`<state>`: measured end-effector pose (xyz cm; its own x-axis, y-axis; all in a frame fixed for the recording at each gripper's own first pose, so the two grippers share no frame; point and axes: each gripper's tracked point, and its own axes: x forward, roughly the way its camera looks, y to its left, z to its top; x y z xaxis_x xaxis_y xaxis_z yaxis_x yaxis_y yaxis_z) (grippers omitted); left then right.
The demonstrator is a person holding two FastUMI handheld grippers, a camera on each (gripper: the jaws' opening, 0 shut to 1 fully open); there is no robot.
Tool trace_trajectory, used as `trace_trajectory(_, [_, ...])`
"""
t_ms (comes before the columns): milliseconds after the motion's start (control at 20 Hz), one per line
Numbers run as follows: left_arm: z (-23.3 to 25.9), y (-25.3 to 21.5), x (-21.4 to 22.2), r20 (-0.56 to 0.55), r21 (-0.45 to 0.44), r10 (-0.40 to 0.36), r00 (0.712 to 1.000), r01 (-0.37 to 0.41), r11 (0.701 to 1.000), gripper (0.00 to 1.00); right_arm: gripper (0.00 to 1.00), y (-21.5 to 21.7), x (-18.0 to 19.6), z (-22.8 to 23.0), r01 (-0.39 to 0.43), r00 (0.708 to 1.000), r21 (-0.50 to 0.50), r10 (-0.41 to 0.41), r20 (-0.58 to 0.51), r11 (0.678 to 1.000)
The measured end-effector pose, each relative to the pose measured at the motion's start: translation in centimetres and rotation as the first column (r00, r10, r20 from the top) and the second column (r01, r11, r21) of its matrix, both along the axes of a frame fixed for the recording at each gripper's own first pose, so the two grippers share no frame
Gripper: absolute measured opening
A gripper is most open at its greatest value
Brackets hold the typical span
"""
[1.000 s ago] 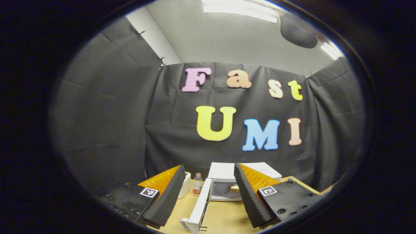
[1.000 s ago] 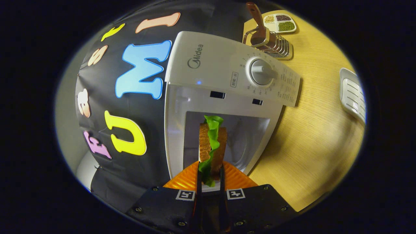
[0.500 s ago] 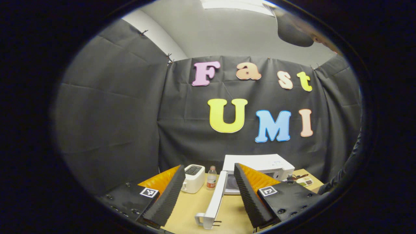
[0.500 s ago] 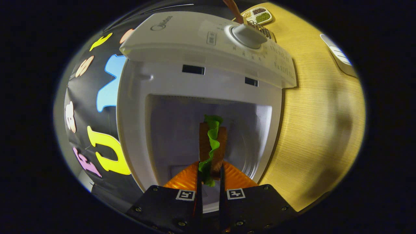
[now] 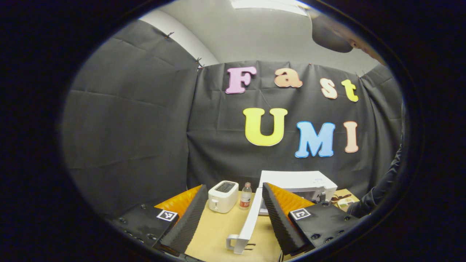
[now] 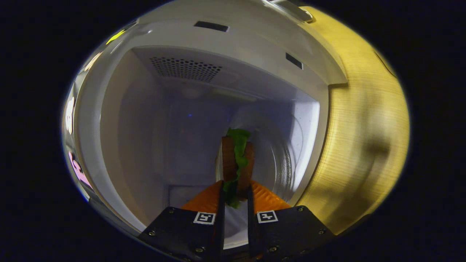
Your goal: Open the microwave oven with the left hand, put the food in, and close the microwave oven.
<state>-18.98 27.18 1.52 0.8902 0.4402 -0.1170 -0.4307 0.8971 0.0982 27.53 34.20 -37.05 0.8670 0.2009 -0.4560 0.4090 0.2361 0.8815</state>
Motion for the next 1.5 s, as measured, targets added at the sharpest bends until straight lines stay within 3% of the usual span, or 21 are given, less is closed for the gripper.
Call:
trace_trajectory(50, [-0.1, -0.2, 0.3, 0.001, 0.002, -0.008, 1.000, 0.008, 1.000, 0.97, 0.33, 0.0, -0.3, 0.1, -0.011, 1.000, 0.002, 0.011, -0.014, 1.000])
trace_trajectory(200, [0.2, -1.2, 1.6, 0.004, 0.014, -0.047, 0.999, 0.047, 0.999, 0.97, 0.53, -0.3, -1.3, 0.1, -0.032, 0.999, -0.012, 0.032, -0.037, 0.999])
trace_trajectory(300, [0.3, -2.0, 2.3, 0.008, 0.017, -0.074, 0.997, 0.074, 0.997, 0.96, 0.60, -0.3, -2.3, 0.7, -0.078, 0.997, -0.033, 0.077, -0.021, 0.996])
trace_trajectory(350, [0.3, -2.3, 2.7, 0.012, 0.014, -0.085, 0.996, 0.085, 0.996, 0.96, 0.86, -0.2, -2.6, 1.1, -0.114, 0.993, -0.064, 0.114, 0.002, 0.991])
trace_trajectory(400, [0.4, -2.6, 3.0, 0.019, 0.012, -0.096, 0.995, 0.096, 0.995, 0.96, 0.94, -0.4, -3.3, 1.7, -0.150, 0.988, -0.098, 0.153, 0.026, 0.984])
trace_trajectory(650, [0.1, -4.6, 4.7, 0.048, -0.016, -0.158, 0.986, 0.159, 0.987, 0.96, 0.96, -2.7, -6.5, 4.8, -0.257, 0.954, -0.225, 0.284, 0.096, 0.940])
trace_trajectory(700, [0.1, -5.1, 5.1, 0.056, -0.018, -0.171, 0.984, 0.172, 0.985, 0.96, 0.96, -3.5, -7.3, 5.3, -0.283, 0.940, -0.281, 0.324, 0.108, 0.917])
trace_trajectory(850, [-0.5, -6.3, 6.7, 0.078, -0.040, -0.202, 0.976, 0.205, 0.978, 0.97, 0.96, -7.0, -10.2, 6.8, -0.342, 0.878, -0.517, 0.463, 0.121, 0.785])
trace_trajectory(1050, [-1.7, -8.5, 8.5, 0.087, -0.066, -0.263, 0.961, 0.269, 0.961, 0.96, 0.96, -12.5, -13.3, 9.9, -0.306, 0.823, -0.719, 0.553, 0.130, 0.624])
trace_trajectory(1300, [-3.0, -9.7, 9.9, 0.061, -0.049, -0.315, 0.947, 0.319, 0.947, 0.96, 0.96, -18.8, -16.7, 16.2, -0.170, 0.791, -0.844, 0.582, 0.191, 0.509])
trace_trajectory(1500, [-4.3, -10.3, 10.9, 0.053, -0.047, -0.343, 0.938, 0.345, 0.937, 0.96, 0.95, -23.1, -20.8, 21.8, -0.046, 0.804, -0.884, 0.543, 0.244, 0.465])
